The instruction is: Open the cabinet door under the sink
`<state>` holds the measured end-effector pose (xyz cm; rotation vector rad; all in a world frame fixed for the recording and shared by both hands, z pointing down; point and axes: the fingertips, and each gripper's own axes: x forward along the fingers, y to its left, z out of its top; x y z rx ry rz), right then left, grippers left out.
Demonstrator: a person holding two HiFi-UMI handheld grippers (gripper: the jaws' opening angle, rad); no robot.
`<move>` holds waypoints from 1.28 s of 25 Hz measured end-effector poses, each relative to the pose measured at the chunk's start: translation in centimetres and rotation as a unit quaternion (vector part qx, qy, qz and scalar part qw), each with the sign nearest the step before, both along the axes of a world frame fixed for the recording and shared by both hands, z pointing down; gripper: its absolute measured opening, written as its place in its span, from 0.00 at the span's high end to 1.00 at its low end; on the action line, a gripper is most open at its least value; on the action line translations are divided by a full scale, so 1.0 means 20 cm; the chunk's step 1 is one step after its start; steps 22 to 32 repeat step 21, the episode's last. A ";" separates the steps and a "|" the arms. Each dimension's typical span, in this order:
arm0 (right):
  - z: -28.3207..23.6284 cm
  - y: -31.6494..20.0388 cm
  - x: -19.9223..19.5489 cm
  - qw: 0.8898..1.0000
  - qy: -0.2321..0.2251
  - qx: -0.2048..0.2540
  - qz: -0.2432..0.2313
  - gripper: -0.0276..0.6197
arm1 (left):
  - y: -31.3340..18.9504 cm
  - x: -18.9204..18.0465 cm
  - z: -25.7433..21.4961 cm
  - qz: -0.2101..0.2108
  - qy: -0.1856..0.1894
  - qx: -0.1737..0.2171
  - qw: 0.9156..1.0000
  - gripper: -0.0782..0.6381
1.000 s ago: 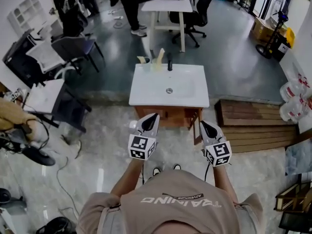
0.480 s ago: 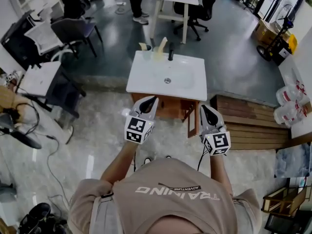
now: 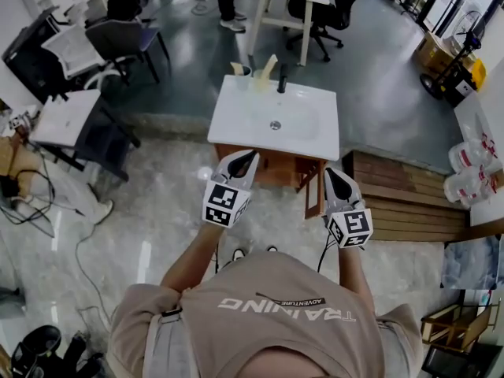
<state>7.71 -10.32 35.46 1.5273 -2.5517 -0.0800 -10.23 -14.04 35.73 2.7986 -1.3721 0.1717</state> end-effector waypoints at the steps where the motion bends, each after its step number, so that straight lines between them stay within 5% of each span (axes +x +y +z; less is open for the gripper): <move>1: 0.00 0.01 -0.01 1.000 -0.001 -0.002 -0.001 0.96 | 0.01 0.00 0.00 0.000 0.000 -0.001 1.000 0.87; 32: 0.10 0.12 0.07 1.000 -0.017 -0.014 0.022 0.96 | 0.08 -0.02 0.09 -0.009 0.007 -0.011 1.000 0.87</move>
